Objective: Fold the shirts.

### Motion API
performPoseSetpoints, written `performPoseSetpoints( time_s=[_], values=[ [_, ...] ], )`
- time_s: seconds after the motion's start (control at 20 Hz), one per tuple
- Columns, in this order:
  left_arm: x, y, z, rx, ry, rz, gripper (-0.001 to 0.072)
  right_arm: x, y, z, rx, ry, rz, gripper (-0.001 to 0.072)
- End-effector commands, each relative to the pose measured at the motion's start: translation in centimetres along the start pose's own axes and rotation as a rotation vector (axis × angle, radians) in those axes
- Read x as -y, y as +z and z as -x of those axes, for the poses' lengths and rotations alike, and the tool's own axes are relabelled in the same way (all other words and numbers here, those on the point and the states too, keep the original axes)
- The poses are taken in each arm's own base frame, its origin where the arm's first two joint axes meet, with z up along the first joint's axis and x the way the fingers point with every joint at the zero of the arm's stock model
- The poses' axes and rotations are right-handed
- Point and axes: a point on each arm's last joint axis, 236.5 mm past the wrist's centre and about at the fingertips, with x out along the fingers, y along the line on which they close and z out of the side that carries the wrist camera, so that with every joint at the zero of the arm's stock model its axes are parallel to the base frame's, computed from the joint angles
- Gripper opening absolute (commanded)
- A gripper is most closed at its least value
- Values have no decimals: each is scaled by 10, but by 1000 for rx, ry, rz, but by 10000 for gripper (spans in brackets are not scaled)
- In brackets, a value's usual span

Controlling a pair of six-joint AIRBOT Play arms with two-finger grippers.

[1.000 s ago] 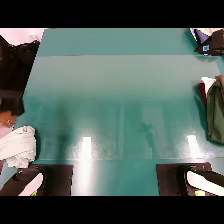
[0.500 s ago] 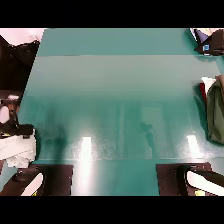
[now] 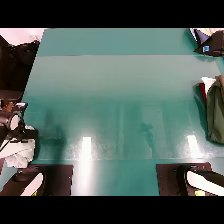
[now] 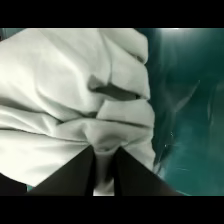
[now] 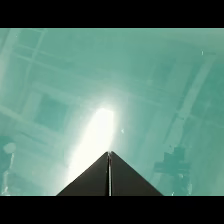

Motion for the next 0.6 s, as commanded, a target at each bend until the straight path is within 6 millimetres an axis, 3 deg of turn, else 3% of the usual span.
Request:
performPoseSetpoints(
  time_s=[0.0,0.1,0.2,0.25,0.3,0.4,0.45,0.55],
  values=[
    [-2,20,27,55,-31,22,28,0,0,0,0,0,1,17],
    [0,61,85,212,-121,21,28,0,2,0,8,0,1,17],
    [18,99,173,433,-295,-16,29,0,2,0,9,0,1,17],
    [34,110,229,562,-419,-56,29,0,3,0,12,-1,1,16],
    [49,114,281,679,-538,-99,28,0,3,0,13,0,1,17],
    [74,101,380,891,-758,-199,28,0,3,0,13,-1,1,17],
    [81,91,419,975,-841,-232,28,0,3,0,13,-1,1,16],
    [88,77,468,1088,-947,-276,28,0,5,0,21,-1,0,17]
  ],
)
